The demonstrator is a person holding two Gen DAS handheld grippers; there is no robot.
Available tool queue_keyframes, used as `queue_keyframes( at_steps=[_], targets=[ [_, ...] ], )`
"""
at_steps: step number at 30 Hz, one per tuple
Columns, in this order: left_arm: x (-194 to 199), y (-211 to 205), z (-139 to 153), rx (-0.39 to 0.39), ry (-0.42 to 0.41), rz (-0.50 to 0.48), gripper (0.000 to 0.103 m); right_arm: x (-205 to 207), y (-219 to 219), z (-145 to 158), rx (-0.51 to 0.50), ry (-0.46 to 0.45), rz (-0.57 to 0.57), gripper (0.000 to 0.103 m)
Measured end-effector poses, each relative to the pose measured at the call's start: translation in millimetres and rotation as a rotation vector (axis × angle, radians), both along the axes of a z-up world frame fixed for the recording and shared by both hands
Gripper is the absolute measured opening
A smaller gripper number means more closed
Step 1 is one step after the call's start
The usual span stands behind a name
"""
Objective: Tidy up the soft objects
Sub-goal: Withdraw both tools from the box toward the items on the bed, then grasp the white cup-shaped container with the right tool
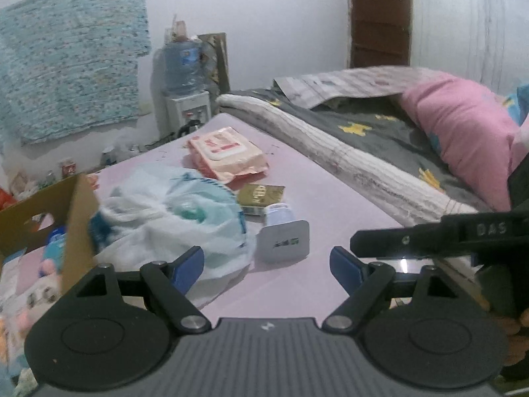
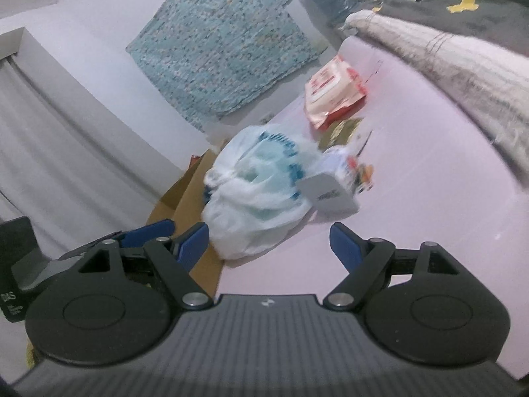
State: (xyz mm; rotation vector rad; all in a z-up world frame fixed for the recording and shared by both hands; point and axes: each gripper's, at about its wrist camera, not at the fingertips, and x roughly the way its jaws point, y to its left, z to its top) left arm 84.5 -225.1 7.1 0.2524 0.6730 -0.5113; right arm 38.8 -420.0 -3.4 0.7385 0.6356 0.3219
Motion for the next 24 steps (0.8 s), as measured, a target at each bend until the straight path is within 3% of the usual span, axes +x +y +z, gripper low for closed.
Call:
queue_keyframes(
  at_steps=[9, 16, 24],
  targets=[
    [42.7, -39.0, -48.1, 0.058, 0.049, -0.02, 0.062, 43.5, -20.9, -19.2, -0.049, -0.003, 0.027, 0.057],
    [61.9, -55.6, -71.2, 0.086, 0.061, -0.009, 0.058, 75.3, -18.1, -37.4, -0.067, 0.023, 0.065, 0.037],
    [76.5, -66.9, -89.4, 0.105, 0.082, -0.005, 0.058, 94.4, -13.3, -50.6, -0.078, 0.043, 0.09, 0.03]
  ],
)
